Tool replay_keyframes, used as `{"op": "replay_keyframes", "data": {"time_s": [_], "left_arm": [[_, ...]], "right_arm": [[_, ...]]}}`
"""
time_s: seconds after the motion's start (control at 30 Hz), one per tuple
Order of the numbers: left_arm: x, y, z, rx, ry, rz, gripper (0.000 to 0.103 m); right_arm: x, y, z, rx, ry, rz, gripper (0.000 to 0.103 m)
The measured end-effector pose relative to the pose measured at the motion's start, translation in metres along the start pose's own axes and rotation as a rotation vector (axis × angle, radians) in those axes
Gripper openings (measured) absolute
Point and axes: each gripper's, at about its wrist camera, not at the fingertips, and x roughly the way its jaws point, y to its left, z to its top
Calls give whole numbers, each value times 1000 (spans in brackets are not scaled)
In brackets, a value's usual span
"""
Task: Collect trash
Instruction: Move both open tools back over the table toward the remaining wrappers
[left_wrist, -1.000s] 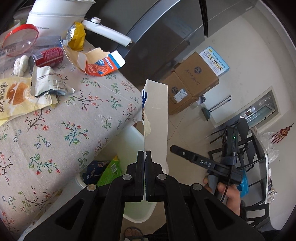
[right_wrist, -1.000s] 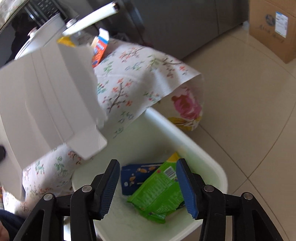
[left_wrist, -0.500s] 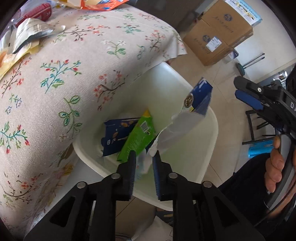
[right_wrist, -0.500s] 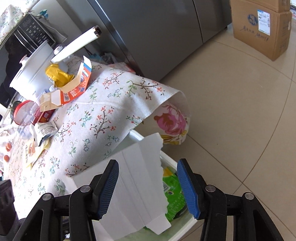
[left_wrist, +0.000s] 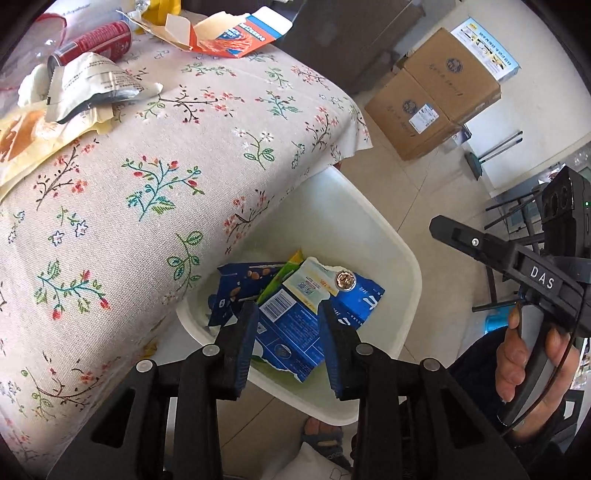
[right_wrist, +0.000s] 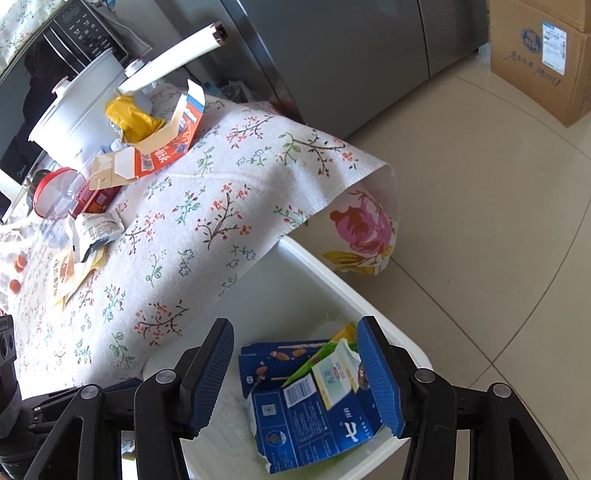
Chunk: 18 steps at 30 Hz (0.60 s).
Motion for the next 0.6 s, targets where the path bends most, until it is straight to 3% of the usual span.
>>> {"op": "replay_keyframes", "data": {"time_s": [0.13, 0.37, 0.43, 0.6], "left_arm": [[-9, -4, 3, 17, -23, 0, 35], [-41, 8, 14, -25, -98, -13, 35], [-52, 20, 19, -65, -123, -11, 35], [-80, 62, 32, -181, -185, 15, 35]], "right_arm": [[14, 10, -6, -64, 64, -23, 64], [71, 19, -33, -159, 321, -48, 64], [71, 22, -33, -154, 306, -29, 64], [45, 42, -19, -228, 152, -24, 66]]}}
